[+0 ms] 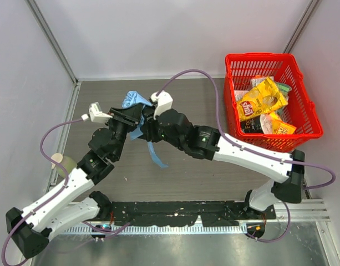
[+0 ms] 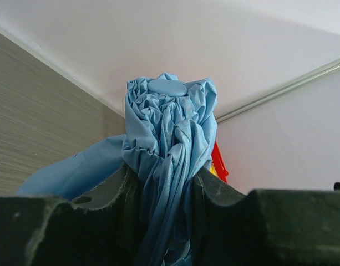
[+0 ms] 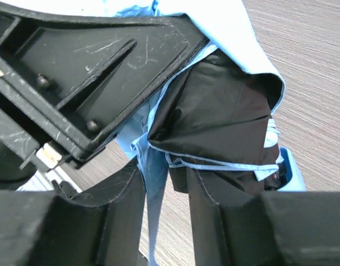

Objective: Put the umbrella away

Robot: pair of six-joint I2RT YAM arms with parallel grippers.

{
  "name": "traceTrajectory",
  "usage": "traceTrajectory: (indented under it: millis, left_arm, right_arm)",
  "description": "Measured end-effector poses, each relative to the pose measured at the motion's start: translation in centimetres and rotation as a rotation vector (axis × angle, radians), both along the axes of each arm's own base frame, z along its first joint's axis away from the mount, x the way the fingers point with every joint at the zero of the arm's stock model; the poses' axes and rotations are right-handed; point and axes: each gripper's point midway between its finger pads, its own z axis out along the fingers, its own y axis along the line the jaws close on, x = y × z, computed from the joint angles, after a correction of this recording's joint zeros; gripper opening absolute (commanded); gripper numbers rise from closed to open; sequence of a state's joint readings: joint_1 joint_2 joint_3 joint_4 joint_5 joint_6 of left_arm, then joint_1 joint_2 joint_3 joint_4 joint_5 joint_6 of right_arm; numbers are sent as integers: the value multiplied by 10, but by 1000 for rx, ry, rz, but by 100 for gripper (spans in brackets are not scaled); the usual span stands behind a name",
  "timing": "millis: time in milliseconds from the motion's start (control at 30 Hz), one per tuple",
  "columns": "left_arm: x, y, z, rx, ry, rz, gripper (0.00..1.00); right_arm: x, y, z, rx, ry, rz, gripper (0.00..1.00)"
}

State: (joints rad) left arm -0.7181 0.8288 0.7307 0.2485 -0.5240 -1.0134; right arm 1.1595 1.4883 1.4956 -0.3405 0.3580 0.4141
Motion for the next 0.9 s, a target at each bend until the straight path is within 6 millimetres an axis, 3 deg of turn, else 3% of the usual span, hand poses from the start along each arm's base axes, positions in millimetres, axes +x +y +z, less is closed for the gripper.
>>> traceTrajectory:
  millis: [300,400,600,900]
  left_arm:
    - [1,6,-9,26,9,28,0]
    - [0,8,-12,34,8,36,0]
    - [1,8,-15,26,2,38,0]
    - [3,16,-42,-103,-23,80,0]
  right_arm:
    - [9,2,-2,-27,3,-55,26]
    - [10,2,-2,2,38,-52,1]
    - [17,0,-2,181,202,37,1]
    - [0,21,-13,727,588,247,1]
